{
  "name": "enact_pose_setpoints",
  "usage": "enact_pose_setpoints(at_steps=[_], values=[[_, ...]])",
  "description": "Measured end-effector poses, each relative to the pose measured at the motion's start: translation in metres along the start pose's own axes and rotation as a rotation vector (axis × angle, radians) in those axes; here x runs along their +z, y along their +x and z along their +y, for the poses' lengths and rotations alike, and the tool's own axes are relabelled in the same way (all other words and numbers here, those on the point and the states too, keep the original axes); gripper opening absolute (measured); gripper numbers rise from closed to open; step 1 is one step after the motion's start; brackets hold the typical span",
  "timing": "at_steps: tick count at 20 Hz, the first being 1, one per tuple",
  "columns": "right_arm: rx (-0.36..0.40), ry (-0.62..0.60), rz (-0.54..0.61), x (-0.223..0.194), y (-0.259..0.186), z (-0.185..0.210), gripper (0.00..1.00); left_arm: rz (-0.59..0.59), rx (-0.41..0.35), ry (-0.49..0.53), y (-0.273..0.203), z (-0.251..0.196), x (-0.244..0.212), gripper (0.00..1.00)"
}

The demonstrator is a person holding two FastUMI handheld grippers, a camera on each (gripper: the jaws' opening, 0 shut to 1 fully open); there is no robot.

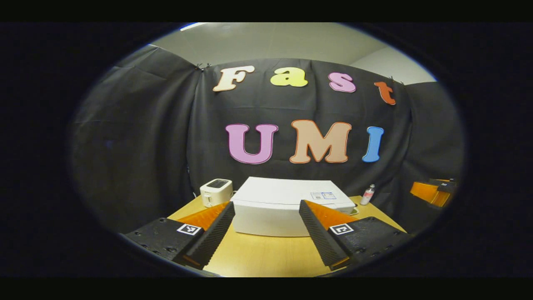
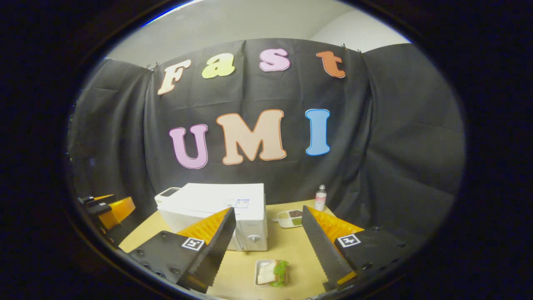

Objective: Open the microwave oven with the left hand, put the food in, and close the microwave oven.

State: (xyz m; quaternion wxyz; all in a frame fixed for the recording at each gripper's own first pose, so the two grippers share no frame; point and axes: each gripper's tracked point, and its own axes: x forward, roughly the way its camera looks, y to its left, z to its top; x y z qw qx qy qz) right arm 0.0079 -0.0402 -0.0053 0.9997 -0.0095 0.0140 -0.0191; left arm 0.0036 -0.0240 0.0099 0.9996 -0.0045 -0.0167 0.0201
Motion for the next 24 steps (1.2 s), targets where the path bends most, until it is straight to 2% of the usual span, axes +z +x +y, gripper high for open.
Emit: enact_pose_setpoints(at_steps=[1,2,8,11,13,15,16,18,21,22,24], values=[[0.001,-0.004,0.005,-0.002,0.002,-0.002,0.99,0.011,0.003,0.003,-0.002,-0.001,-0.003,0.94],[0.005,-0.004,0.009,-0.003,0.004,-0.004,0.92,0.017,0.004,0.004,-0.004,-0.003,-0.006,0.96],[0.027,0.022,0.016,-0.005,0.012,-0.008,0.92,0.036,0.013,0.018,0.001,-0.010,-0.011,0.94],[0.016,0.026,0.016,-0.006,0.014,-0.016,0.92,0.067,-0.013,0.014,0.004,-0.015,-0.022,0.99],[-0.002,0.023,0.017,-0.009,0.014,-0.022,0.92,0.103,-0.029,0.026,0.012,-0.022,-0.038,0.94],[-0.018,0.035,0.027,-0.015,0.011,-0.027,0.92,0.155,-0.040,0.042,0.017,-0.024,-0.059,0.96],[-0.025,0.046,0.035,-0.020,0.010,-0.029,0.99,0.184,-0.046,0.050,0.020,-0.025,-0.071,0.96],[-0.042,0.069,0.057,-0.029,0.008,-0.034,0.99,0.244,-0.062,0.061,0.024,-0.029,-0.095,0.96],[-0.073,0.096,0.097,-0.042,0.003,-0.043,0.99,0.334,-0.130,0.020,0.035,-0.048,-0.132,0.97],[-0.088,0.095,0.102,-0.045,0.002,-0.048,0.92,0.368,-0.152,0.007,0.039,-0.055,-0.144,0.97],[-0.123,0.084,0.095,-0.042,-0.001,-0.059,0.92,0.423,-0.186,-0.011,0.047,-0.067,-0.165,0.98]])
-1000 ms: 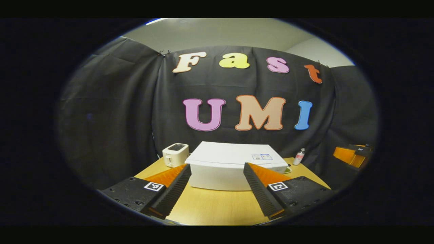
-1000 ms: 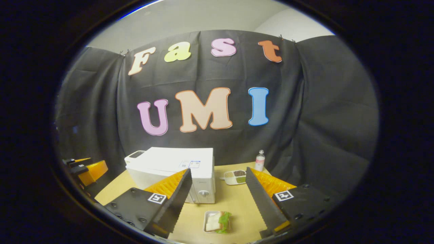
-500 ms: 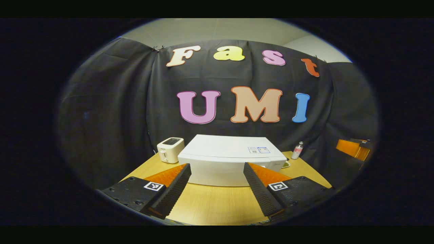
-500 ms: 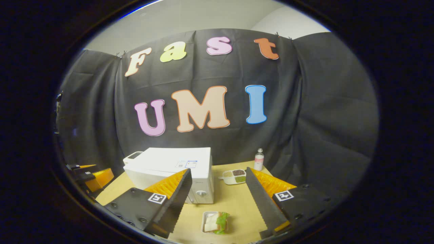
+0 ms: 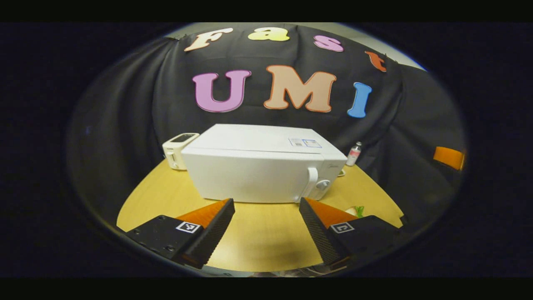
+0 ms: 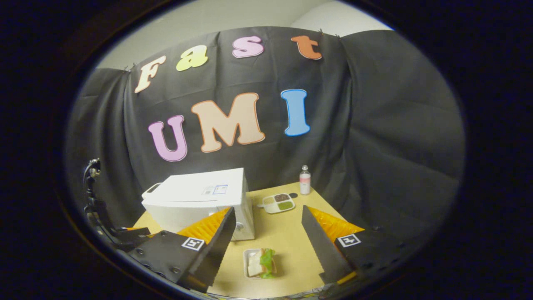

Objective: Open the microwave oven with the left hand, put the food in, and close the microwave oven.

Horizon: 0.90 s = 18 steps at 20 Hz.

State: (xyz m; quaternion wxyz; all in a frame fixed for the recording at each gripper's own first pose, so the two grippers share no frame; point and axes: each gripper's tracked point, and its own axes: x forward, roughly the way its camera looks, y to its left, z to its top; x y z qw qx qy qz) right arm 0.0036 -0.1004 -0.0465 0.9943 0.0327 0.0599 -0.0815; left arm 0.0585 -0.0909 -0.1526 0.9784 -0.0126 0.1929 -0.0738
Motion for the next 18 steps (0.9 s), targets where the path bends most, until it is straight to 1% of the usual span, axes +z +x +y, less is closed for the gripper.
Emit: enact_pose_setpoints(at_steps=[1,2,3,5,6,7,8,9,10,11,12,13,14,15,16,17,18], values=[[-0.012,-0.001,-0.009,0.003,-0.002,-0.004,0.99,0.029,-0.026,-0.012,0.009,-0.007,-0.008,0.98],[-0.023,0.000,-0.018,0.005,-0.003,-0.009,0.99,0.049,-0.048,-0.028,0.015,-0.014,-0.013,0.98],[-0.033,0.005,-0.027,0.008,-0.005,-0.013,0.92,0.062,-0.068,-0.042,0.022,-0.021,-0.016,0.98],[-0.058,0.017,-0.035,0.008,-0.006,-0.022,0.92,0.099,-0.098,-0.048,0.035,-0.032,-0.026,0.98],[-0.067,0.024,-0.036,0.007,-0.006,-0.026,0.99,0.112,-0.104,-0.039,0.042,-0.036,-0.030,0.96],[-0.074,0.031,-0.036,0.006,-0.008,-0.029,0.99,0.118,-0.110,-0.025,0.048,-0.039,-0.031,0.88],[-0.079,0.037,-0.034,0.004,-0.008,-0.031,0.99,0.127,-0.120,-0.009,0.057,-0.046,-0.033,0.85],[-0.082,0.040,-0.029,0.002,-0.008,-0.032,0.99,0.130,-0.127,0.006,0.064,-0.051,-0.034,0.84],[-0.084,0.042,-0.024,0.000,-0.009,-0.034,0.92,0.136,-0.126,0.026,0.071,-0.054,-0.035,0.84],[-0.083,0.043,-0.021,-0.001,-0.009,-0.036,0.92,0.127,-0.121,0.048,0.077,-0.056,-0.033,0.81],[-0.083,0.042,-0.020,-0.001,-0.009,-0.038,0.92,0.114,-0.119,0.068,0.083,-0.059,-0.029,0.81],[-0.084,0.040,-0.016,-0.001,-0.009,-0.040,0.99,0.106,-0.115,0.086,0.089,-0.062,-0.027,0.79],[-0.085,0.041,-0.019,-0.002,-0.010,-0.042,0.99,0.097,-0.115,0.099,0.095,-0.066,-0.024,0.78],[-0.085,0.043,-0.025,0.001,-0.011,-0.044,0.92,0.091,-0.114,0.109,0.101,-0.069,-0.022,0.77],[-0.082,0.046,-0.029,0.002,-0.010,-0.045,0.92,0.087,-0.116,0.116,0.108,-0.072,-0.022,0.77],[-0.081,0.048,-0.031,0.003,-0.011,-0.046,0.92,0.093,-0.123,0.123,0.115,-0.076,-0.021,0.74],[-0.082,0.049,-0.034,0.004,-0.010,-0.050,0.99,0.101,-0.130,0.128,0.123,-0.080,-0.024,0.73]])
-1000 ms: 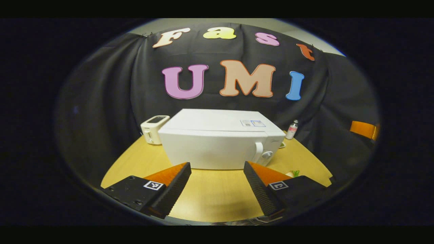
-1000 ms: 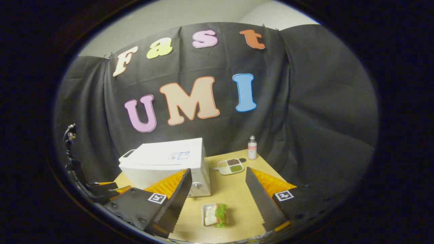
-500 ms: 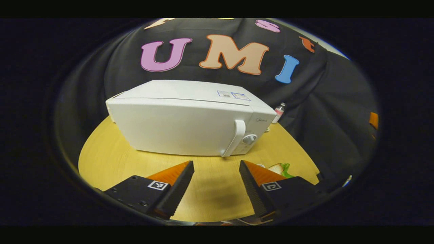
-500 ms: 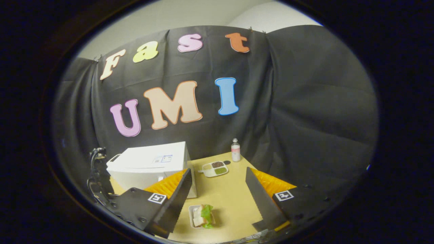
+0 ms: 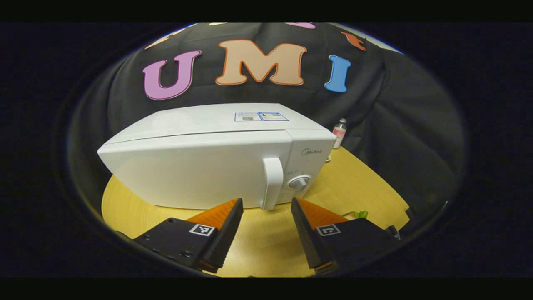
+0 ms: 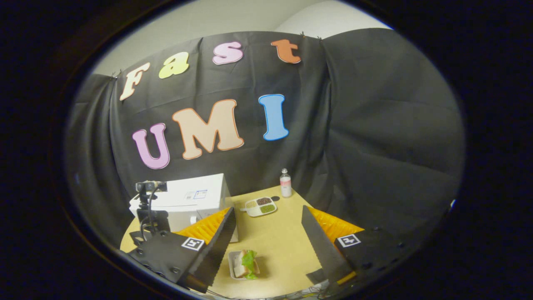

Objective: Open the microwave oven with the left hand, put the food in, and close the microwave oven.

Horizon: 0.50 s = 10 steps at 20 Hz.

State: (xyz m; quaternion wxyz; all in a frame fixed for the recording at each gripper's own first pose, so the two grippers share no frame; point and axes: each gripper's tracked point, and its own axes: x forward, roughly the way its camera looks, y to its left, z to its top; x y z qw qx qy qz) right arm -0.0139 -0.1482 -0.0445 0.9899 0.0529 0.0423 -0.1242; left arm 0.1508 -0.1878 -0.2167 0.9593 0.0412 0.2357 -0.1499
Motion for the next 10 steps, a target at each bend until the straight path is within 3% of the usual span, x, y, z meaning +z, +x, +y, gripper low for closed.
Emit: enact_pose_setpoints(at_steps=[6,7,8,10], values=[[-0.008,0.001,-0.003,0.001,0.006,-0.016,0.99,0.046,0.025,0.017,0.040,0.006,-0.005,0.53],[-0.011,-0.002,0.001,0.000,0.007,-0.019,0.99,0.058,0.022,0.011,0.046,0.006,-0.007,0.46],[-0.012,-0.007,0.005,-0.002,0.009,-0.022,0.92,0.065,0.015,-0.002,0.049,0.004,-0.009,0.43],[-0.010,-0.013,0.012,-0.004,0.012,-0.026,0.92,0.067,0.015,-0.021,0.055,0.003,-0.010,0.41]])
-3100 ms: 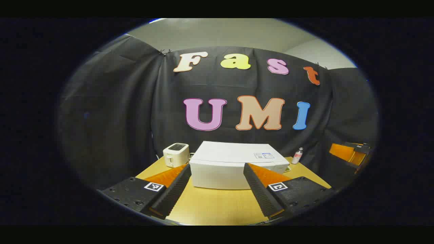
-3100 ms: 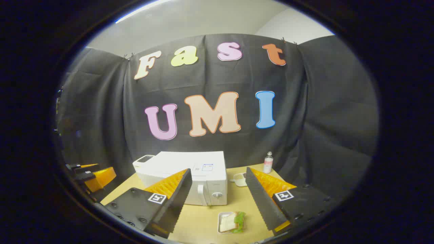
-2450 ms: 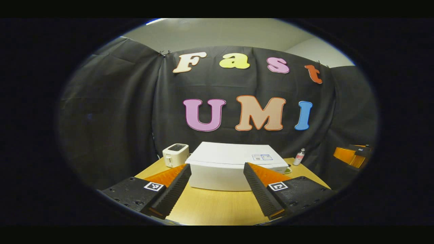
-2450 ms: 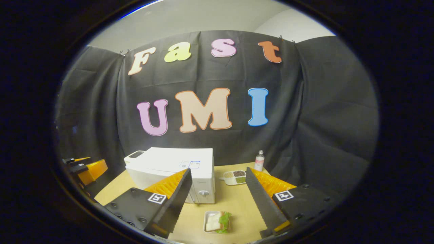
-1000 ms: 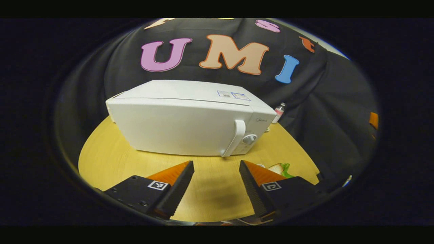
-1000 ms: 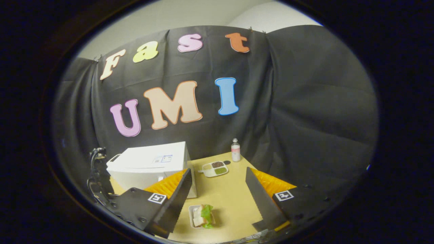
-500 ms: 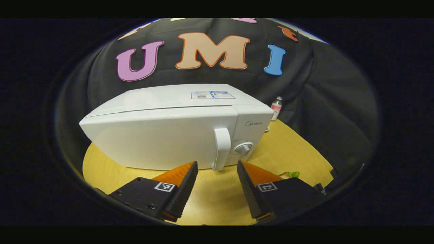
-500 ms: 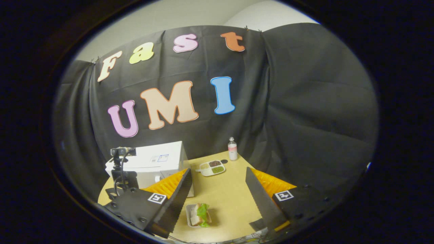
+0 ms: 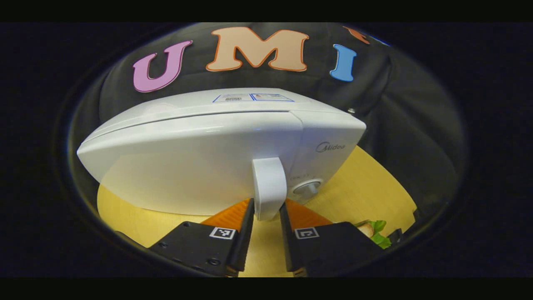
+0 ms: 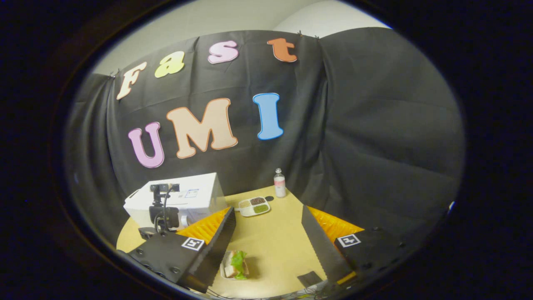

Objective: Open the microwave oven with the left hand, put the food in, and close the microwave oven.

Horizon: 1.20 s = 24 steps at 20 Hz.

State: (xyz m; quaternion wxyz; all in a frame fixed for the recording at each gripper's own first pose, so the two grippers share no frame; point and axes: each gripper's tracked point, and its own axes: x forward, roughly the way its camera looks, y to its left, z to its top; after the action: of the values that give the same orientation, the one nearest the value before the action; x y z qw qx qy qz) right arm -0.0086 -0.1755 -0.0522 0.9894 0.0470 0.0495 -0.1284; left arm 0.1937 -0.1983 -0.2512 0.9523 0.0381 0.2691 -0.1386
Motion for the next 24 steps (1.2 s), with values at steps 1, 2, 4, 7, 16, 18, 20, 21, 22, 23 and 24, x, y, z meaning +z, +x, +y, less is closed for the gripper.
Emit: enact_pose_setpoints(at_steps=[1,2,4,7,16,18,20,21,22,23,24], values=[[0.007,0.000,0.006,0.000,0.001,0.000,0.92,0.008,0.000,-0.012,0.001,0.000,-0.001,0.36],[0.015,0.002,0.012,-0.001,0.005,-0.001,0.99,0.010,0.008,-0.022,0.002,0.001,-0.002,0.40],[0.032,0.009,0.017,-0.001,0.011,-0.003,0.92,0.012,0.023,-0.034,0.002,0.003,-0.002,0.33],[0.052,0.022,0.022,0.000,0.019,-0.005,0.99,0.012,0.032,-0.025,0.004,0.003,-0.003,0.33],[0.098,0.024,0.028,-0.003,0.032,-0.019,0.92,-0.021,0.058,-0.066,0.003,0.002,-0.003,0.22],[0.092,0.025,0.027,-0.005,0.033,-0.026,0.92,-0.029,0.075,-0.068,0.003,0.003,-0.003,0.18],[0.093,0.040,0.040,-0.012,0.034,-0.029,0.92,-0.041,0.078,-0.078,0.002,0.003,-0.003,0.15],[0.094,0.048,0.044,-0.014,0.034,-0.029,0.92,-0.046,0.081,-0.089,0.002,0.003,-0.003,0.15],[0.093,0.051,0.045,-0.016,0.034,-0.030,0.92,-0.050,0.084,-0.097,0.002,0.004,-0.003,0.15],[0.090,0.048,0.048,-0.018,0.035,-0.031,0.92,-0.053,0.088,-0.100,0.002,0.004,-0.003,0.15],[0.087,0.041,0.053,-0.023,0.034,-0.033,0.92,-0.058,0.093,-0.104,0.001,0.004,-0.003,0.15]])
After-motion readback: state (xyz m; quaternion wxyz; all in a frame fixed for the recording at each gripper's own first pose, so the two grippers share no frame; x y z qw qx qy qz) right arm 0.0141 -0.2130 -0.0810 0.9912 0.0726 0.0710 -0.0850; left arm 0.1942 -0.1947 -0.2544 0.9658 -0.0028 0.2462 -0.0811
